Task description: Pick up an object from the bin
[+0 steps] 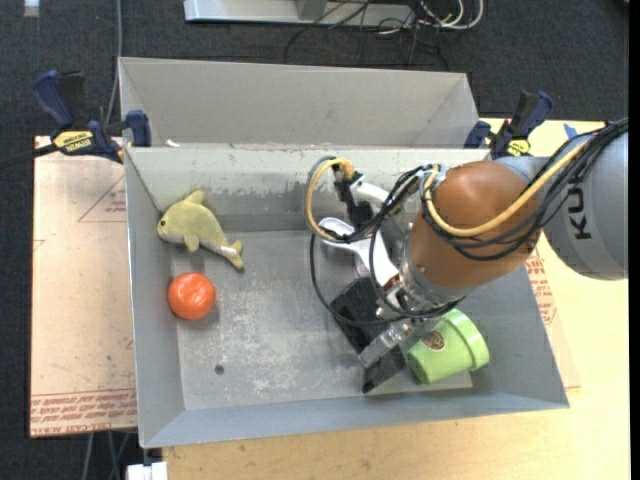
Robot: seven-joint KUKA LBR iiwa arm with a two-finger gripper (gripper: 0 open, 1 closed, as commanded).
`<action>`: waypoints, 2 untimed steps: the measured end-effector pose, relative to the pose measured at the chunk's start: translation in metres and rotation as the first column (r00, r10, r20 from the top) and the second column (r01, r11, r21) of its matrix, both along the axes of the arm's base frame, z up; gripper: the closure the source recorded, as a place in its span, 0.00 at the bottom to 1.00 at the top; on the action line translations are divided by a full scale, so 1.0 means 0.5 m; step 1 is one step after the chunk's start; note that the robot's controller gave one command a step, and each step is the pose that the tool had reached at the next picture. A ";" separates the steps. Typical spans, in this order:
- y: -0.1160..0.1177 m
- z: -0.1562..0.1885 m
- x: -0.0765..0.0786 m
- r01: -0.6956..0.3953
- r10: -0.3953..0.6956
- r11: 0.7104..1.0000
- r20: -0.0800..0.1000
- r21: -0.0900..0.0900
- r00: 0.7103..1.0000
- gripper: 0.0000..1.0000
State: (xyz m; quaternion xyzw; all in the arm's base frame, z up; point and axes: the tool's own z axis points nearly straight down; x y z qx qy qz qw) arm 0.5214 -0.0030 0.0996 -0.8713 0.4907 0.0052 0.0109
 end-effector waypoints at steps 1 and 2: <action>-0.036 -0.061 0.066 -0.094 0.094 0.996 -0.006 0.001 0.996 0.00; 0.000 -0.057 0.033 -0.098 0.098 0.995 -0.006 0.002 0.995 0.00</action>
Offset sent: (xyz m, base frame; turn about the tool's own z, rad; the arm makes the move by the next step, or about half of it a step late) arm 0.0338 -0.0187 -0.0296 -0.1022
